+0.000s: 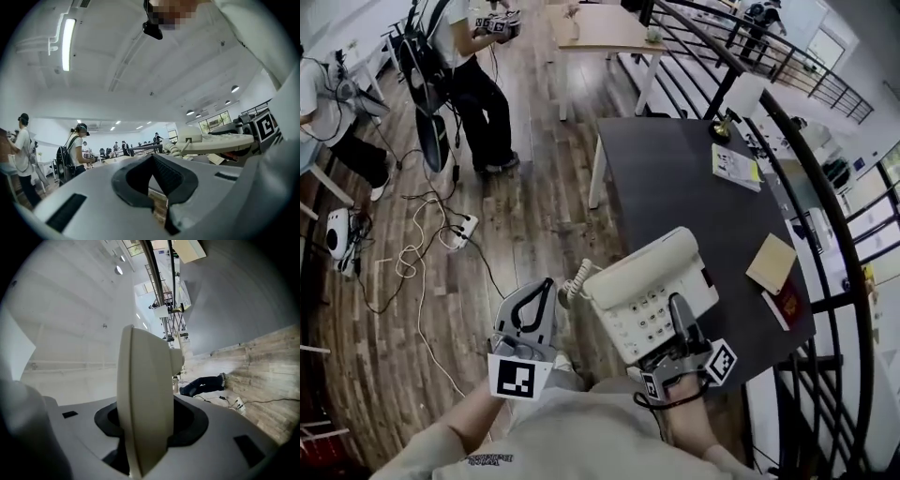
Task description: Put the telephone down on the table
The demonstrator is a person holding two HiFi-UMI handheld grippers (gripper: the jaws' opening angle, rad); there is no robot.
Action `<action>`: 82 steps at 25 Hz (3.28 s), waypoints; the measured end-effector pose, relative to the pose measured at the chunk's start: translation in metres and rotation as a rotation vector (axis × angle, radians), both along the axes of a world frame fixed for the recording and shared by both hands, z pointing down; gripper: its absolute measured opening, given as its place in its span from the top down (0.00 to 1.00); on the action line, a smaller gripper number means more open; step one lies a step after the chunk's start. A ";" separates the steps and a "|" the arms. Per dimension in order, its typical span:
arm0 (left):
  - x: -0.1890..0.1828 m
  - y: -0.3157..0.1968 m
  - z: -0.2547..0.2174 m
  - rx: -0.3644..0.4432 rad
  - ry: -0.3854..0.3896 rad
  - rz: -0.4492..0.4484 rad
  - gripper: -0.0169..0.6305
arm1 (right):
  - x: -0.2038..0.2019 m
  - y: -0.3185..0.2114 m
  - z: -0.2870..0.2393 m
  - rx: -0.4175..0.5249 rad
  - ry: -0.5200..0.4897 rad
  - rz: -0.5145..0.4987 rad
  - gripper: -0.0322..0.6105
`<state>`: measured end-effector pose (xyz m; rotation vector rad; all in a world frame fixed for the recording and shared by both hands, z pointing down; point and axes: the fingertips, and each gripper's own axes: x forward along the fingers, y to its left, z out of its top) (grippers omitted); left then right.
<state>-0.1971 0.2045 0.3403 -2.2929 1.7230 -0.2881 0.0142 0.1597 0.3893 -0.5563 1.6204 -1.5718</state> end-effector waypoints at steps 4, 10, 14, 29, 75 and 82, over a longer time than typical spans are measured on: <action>-0.006 -0.017 -0.016 0.014 0.156 -0.013 0.97 | -0.001 -0.009 -0.020 0.016 0.000 0.043 0.64; 0.008 -0.024 -0.027 -0.013 0.199 -0.025 0.97 | 0.014 -0.023 -0.025 -0.005 0.013 0.039 0.64; 0.010 -0.027 -0.027 -0.014 0.212 -0.038 0.97 | 0.015 -0.025 -0.019 -0.015 0.018 0.027 0.64; 0.006 -0.041 -0.010 -0.087 0.259 -0.029 0.97 | 0.016 -0.034 -0.005 -0.064 0.041 0.045 0.64; 0.051 -0.411 0.105 -0.277 0.222 -0.027 0.97 | 0.068 -0.408 0.129 -0.120 0.120 0.106 0.64; 0.060 -0.442 0.111 -0.312 0.212 -0.028 0.97 | 0.068 -0.443 0.132 -0.107 0.105 0.086 0.64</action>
